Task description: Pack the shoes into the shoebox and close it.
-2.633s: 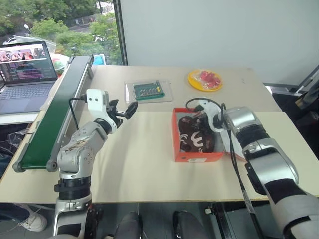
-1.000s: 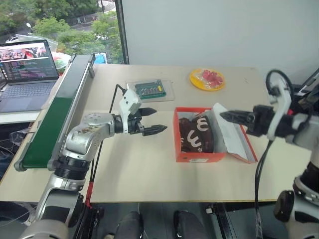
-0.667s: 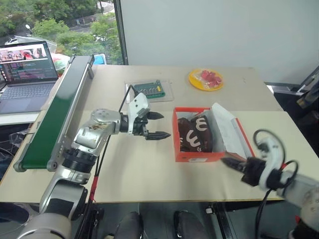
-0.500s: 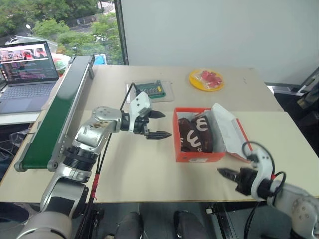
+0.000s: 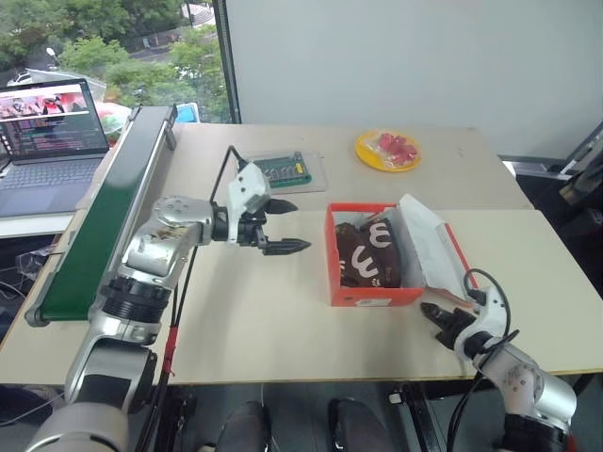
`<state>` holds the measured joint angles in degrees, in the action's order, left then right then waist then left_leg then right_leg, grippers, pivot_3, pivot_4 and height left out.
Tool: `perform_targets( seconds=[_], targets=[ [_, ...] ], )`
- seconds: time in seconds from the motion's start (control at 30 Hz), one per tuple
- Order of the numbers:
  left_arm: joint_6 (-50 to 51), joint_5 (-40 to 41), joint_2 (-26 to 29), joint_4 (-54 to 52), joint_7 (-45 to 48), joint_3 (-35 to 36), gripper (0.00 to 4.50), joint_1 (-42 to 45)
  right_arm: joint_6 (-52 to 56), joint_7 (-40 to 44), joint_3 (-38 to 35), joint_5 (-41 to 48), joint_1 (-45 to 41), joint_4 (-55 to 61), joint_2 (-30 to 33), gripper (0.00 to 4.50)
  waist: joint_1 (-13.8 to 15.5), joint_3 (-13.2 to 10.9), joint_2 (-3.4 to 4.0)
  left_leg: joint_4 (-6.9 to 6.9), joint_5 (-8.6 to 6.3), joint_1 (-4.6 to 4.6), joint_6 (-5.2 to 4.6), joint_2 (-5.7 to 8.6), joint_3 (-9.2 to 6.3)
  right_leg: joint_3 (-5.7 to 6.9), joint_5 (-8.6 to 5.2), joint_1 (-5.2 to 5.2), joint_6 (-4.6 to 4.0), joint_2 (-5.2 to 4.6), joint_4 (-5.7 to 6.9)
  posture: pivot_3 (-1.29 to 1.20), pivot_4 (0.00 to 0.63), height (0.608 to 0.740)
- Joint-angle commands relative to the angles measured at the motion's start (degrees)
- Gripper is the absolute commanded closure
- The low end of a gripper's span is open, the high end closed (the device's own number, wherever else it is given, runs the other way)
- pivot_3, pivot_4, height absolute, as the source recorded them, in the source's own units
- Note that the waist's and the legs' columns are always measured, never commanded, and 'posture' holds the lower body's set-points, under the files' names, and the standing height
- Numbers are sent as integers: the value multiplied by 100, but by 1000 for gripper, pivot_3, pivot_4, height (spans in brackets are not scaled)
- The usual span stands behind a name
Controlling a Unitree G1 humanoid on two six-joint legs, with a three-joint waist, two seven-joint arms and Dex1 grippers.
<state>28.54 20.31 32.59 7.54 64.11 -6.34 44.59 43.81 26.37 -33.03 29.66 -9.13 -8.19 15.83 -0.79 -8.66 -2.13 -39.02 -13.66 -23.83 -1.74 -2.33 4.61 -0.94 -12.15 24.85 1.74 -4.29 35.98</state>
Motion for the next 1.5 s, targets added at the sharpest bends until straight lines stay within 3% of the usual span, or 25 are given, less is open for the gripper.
perform_targets(
  seconds=[0.03,0.27,0.57,0.73,1.1,1.4,1.5],
  targets=[
    [46,181,198,-295,70,296,0,60,-481,90,-591,461,-201,-608,181,4492,6,0,0,3,0,5,-1,0,0,-1,0,-4,0,-1,-1,0,150,740],
    [184,233,293,-412,56,322,0,-2,-745,548,-1350,1356,-252,-1237,627,4492,25,-1,1,2,-4,24,-6,8,9,9,-2,-40,7,-10,-13,0,150,740],
    [101,152,271,-363,158,160,0,-13,191,547,-1839,2907,78,-28,993,4492,-18,-1,4,14,-4,51,-7,0,-5,-6,-3,-50,6,-3,-11,0,150,740],
    [65,123,226,-320,165,108,0,19,755,179,-1485,3574,104,1022,1030,4492,-21,-1,5,13,-5,55,-6,-4,-5,-9,-3,-53,5,-1,-9,0,150,740],
    [104,131,231,-404,121,154,0,-47,1248,-161,-514,4204,1,1849,1163,4492,3,-1,5,11,-6,49,-8,-2,-6,-6,-4,-52,6,-4,-12,0,150,740],
    [114,163,208,-556,-4,191,0,-161,1186,-259,876,3473,-726,1961,1313,4492,-7,-1,5,12,-6,48,-8,-5,-7,-6,-4,-47,5,0,-11,0,150,740],
    [91,158,212,-534,-38,210,0,-195,1027,-249,1605,2760,-1161,1788,1337,4492,-3,-1,5,9,-6,42,-9,-4,-7,-4,-4,-45,5,-2,-12,0,150,740]
  ],
)
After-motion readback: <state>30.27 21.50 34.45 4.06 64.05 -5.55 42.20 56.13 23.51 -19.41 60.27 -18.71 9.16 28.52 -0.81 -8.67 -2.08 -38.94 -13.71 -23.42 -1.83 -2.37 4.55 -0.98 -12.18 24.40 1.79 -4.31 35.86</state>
